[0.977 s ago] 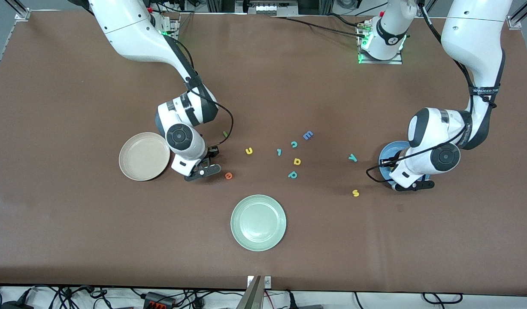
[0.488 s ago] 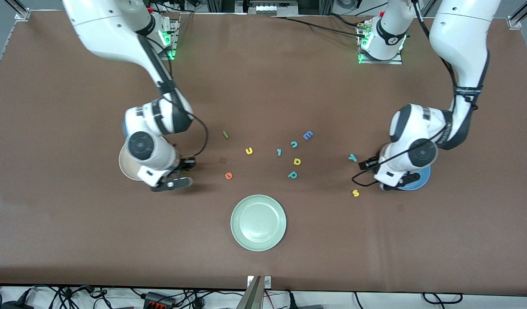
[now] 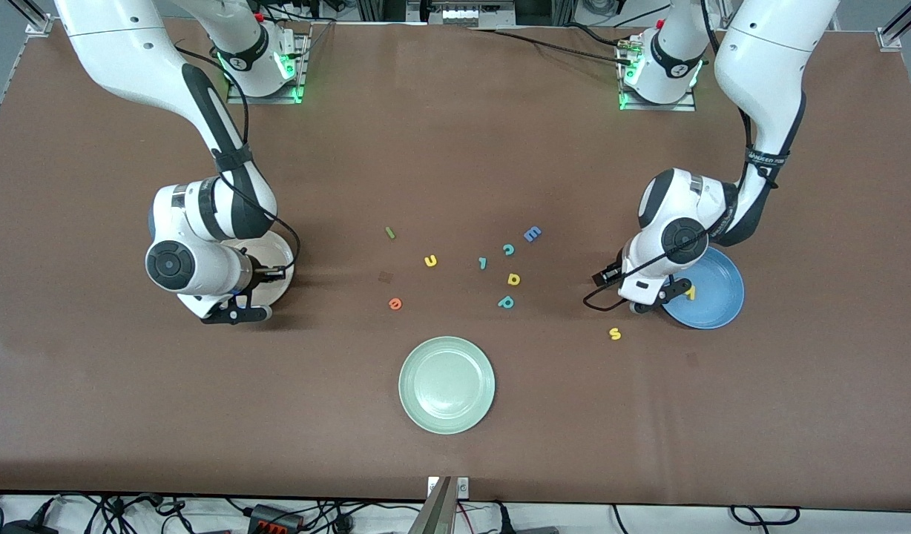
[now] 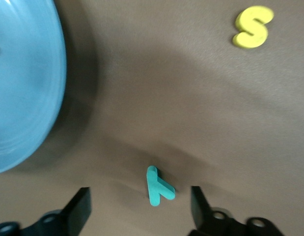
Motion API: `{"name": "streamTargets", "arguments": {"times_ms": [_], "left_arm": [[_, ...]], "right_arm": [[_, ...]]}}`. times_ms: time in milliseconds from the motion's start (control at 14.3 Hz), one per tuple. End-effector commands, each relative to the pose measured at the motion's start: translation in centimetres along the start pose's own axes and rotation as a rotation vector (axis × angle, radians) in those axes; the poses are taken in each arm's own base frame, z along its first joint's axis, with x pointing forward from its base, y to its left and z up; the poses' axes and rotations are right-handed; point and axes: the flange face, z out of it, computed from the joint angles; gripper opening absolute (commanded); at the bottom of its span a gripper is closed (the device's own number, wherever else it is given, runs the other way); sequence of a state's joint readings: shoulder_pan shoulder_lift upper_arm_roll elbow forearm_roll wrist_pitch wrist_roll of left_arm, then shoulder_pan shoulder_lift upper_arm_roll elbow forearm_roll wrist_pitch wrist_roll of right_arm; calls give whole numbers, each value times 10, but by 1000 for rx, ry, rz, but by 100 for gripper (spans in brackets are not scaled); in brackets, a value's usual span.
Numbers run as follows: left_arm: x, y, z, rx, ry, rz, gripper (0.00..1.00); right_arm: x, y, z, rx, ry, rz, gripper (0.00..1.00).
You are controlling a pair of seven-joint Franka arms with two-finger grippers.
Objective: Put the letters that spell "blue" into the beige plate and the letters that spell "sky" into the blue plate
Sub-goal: 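Release the green q on the white plate while the left gripper reaches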
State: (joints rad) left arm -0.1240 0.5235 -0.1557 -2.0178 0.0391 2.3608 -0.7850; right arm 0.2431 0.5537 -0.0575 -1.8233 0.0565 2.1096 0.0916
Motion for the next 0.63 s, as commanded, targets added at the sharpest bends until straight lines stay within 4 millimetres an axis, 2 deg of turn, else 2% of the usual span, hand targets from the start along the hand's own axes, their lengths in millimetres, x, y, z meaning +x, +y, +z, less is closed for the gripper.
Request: {"name": "streamTargets", "arguments": {"times_ms": [0,70,140,279,349,488,558], "left_arm": [[-2,0,-1,-8,18,-6,47],[-2,0,0,-8,16,2,44],[-3,1,2,-7,15,9,40],[-2,1,9,-7,11,11,38],[-1,1,10,-10,13,9,38],[-1,2,11,-12,15,10,38],[-1,2,13,-12,13,12,38]], "right_arm": [[-25,18,9,-4,-31,16,8],[-25,21,8,-6,-32,21,42],[-22,26,2,-6,-24,28,99],[-20,9,-20,-6,-12,-2,100],[-24,-18,-28,-3,-20,-41,100],[-34,-72,-28,2,-12,-129,100],[-44,-111,-25,8,-3,-197,100]]}}
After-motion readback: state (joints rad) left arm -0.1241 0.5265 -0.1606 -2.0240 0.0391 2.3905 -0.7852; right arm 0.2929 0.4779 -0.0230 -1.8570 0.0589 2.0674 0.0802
